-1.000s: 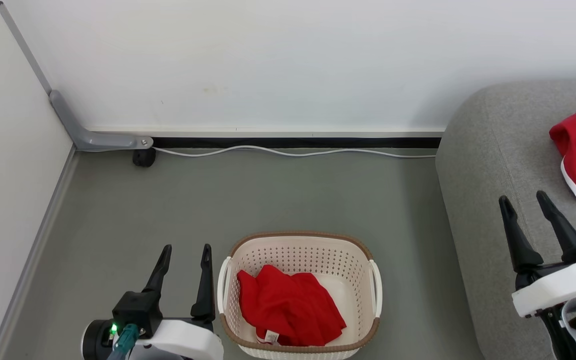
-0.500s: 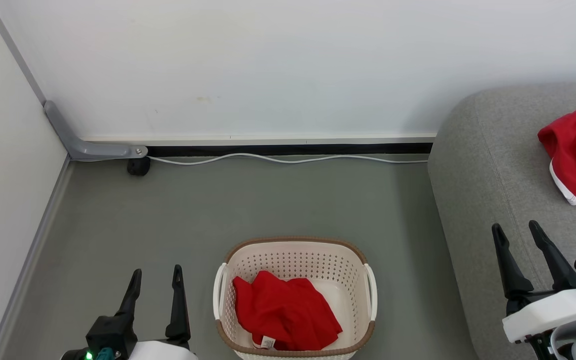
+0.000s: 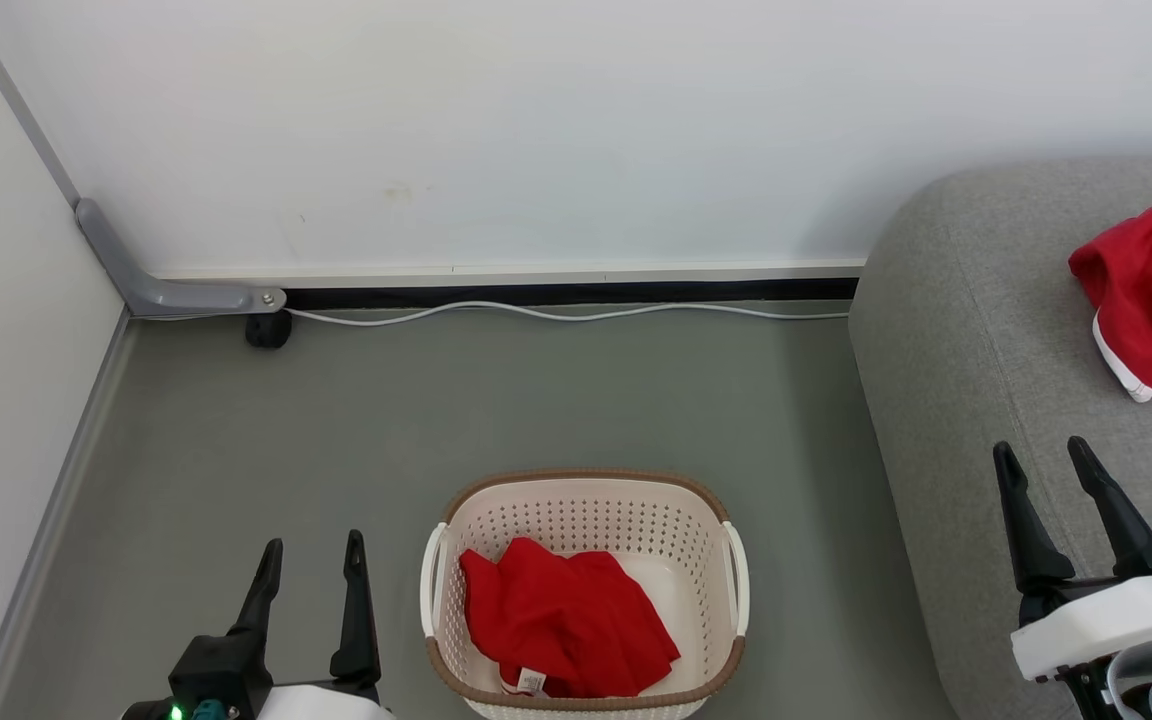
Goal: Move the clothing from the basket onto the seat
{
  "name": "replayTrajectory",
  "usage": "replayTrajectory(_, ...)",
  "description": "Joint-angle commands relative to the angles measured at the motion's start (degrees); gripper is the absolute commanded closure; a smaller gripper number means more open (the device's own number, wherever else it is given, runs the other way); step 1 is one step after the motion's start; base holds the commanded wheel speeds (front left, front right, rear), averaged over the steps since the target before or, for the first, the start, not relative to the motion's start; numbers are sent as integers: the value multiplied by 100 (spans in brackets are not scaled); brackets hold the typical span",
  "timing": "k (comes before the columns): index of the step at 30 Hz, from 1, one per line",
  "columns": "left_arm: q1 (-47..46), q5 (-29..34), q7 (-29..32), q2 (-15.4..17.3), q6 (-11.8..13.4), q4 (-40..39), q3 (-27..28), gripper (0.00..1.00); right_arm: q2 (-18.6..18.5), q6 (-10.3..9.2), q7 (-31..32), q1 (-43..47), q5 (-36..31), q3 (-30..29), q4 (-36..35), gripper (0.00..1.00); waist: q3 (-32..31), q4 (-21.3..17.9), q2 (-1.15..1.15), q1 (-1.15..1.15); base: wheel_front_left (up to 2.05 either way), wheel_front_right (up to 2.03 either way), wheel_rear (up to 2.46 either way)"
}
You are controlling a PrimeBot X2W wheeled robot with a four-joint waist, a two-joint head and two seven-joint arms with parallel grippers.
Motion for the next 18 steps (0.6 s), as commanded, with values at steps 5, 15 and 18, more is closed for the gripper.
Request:
replayTrajectory(5, -113, 8, -29, 19, 97, -190, 78, 0, -100, 17, -35, -58, 11, 69, -171, 0, 32, -7, 0, 0, 0, 0, 0)
replayTrajectory(15, -184, -170, -29, 19, 340, -158, -350, 0, -275, 17, -35, -251, 183, 9, -457, 0, 504, -84, 0, 0, 0, 0, 0)
replayTrajectory(18, -272, -260, -29, 19, 507, -143, -625, 0, -394, 17, -35, -337, 300, -1, -615, 0, 795, -121, 0, 0, 0, 0, 0)
